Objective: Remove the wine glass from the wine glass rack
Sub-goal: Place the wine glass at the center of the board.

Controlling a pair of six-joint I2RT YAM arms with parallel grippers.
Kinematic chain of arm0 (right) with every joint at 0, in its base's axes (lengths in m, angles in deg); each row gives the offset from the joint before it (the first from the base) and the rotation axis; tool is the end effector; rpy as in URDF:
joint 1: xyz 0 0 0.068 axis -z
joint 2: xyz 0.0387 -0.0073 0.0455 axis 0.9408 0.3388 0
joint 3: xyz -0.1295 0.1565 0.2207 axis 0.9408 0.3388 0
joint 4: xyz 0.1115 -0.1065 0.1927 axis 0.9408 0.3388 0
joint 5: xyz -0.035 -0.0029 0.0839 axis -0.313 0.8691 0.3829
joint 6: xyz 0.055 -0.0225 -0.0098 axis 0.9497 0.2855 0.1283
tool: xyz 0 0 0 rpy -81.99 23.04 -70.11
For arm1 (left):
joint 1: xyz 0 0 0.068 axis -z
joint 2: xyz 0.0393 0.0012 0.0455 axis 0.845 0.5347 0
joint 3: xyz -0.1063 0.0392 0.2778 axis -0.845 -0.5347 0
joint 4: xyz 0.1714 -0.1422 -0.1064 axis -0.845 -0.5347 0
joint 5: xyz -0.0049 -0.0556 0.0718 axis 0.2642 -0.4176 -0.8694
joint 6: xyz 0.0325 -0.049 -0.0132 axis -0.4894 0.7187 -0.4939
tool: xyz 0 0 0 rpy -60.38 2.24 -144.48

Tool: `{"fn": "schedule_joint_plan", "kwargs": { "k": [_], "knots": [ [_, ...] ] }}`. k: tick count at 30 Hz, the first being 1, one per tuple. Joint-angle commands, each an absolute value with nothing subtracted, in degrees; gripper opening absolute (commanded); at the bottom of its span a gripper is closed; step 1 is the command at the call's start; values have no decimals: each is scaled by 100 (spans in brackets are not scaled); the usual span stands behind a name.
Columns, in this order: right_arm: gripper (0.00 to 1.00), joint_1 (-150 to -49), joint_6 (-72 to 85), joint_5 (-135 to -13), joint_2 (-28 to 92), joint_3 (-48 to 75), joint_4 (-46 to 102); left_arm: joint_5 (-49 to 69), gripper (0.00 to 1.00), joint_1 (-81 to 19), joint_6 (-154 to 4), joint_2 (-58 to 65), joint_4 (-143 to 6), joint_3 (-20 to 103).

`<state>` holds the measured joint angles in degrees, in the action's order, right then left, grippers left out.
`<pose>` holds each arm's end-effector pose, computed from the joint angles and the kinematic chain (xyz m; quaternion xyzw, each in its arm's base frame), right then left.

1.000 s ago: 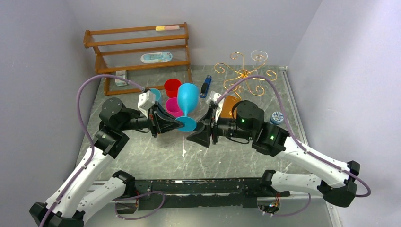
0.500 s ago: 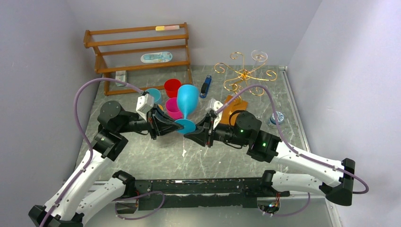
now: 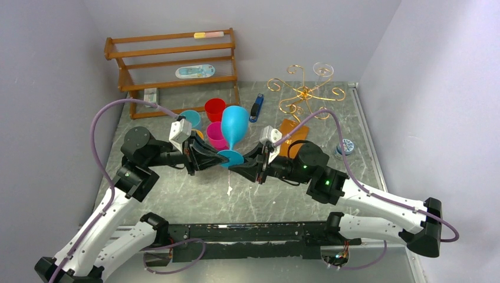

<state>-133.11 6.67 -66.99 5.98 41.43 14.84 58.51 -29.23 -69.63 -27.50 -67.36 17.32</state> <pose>0.0829 0.1875 0.3925 -0.3977 0.5457 0.4928 0.5488 0.1007 -0.0971 0.4043 0.4137 0.5434 -0.5445 0.4869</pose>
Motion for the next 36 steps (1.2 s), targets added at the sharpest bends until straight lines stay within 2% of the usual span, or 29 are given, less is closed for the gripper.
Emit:
{"fn": "schedule_joint_plan", "kwargs": {
  "k": [1, 7, 10, 16, 18, 19, 20, 22, 25, 30, 32, 36],
  "knots": [
    [22, -13380, 690, -6381, 502, 4105, 875, 5757, 5, -2920, -7132, -2723, -6704, 1735],
    [19, -13378, 1014, -6216, 519, 4200, 431, 5808, 5, -2920, -7442, -2694, -7083, 1816],
    [23, -13370, 1032, -6329, 567, 4211, 413, 5726, 5, -2920, -7448, -2728, -7077, 1764],
    [1, -13378, 941, -6212, 687, 4144, 696, 5561, 5, -2924, -7452, -2722, -7085, 1714],
    [0, -13382, 909, -6156, 688, 4130, 717, 5527, 6, -2920, -7446, -2723, -7151, 1663],
    [0, -13380, 868, -6181, 672, 4144, 718, 5512, 10, -2920, -7463, -2718, -7255, 1660],
    [0, -13383, 829, -6222, 651, 4177, 706, 5463, 19, -2924, -7503, -2707, -7321, 1673],
    [0, -13380, 723, -6289, 608, 4306, 569, 5281, 44, -2920, -7555, -2669, -7569, 1783],
    [0, -13375, 373, -6310, 595, 4350, 649, 4948, 67, -2920, -7669, -2599, -8071, 2038],
    [0, -13378, -267, -6444, 639, 4144, 1349, 4355, 86, -2920, -7645, -2523, -8743, 2437],
    [0, -13380, -442, -6523, 599, 4237, 1423, 3938, 88, -2920, -7522, -2485, -8952, 2491],
    [0, -13391, -838, -6493, 556, 4421, 1763, 3988, 89, -2922, -7673, -2473, -9218, 2657]
  ]
}}
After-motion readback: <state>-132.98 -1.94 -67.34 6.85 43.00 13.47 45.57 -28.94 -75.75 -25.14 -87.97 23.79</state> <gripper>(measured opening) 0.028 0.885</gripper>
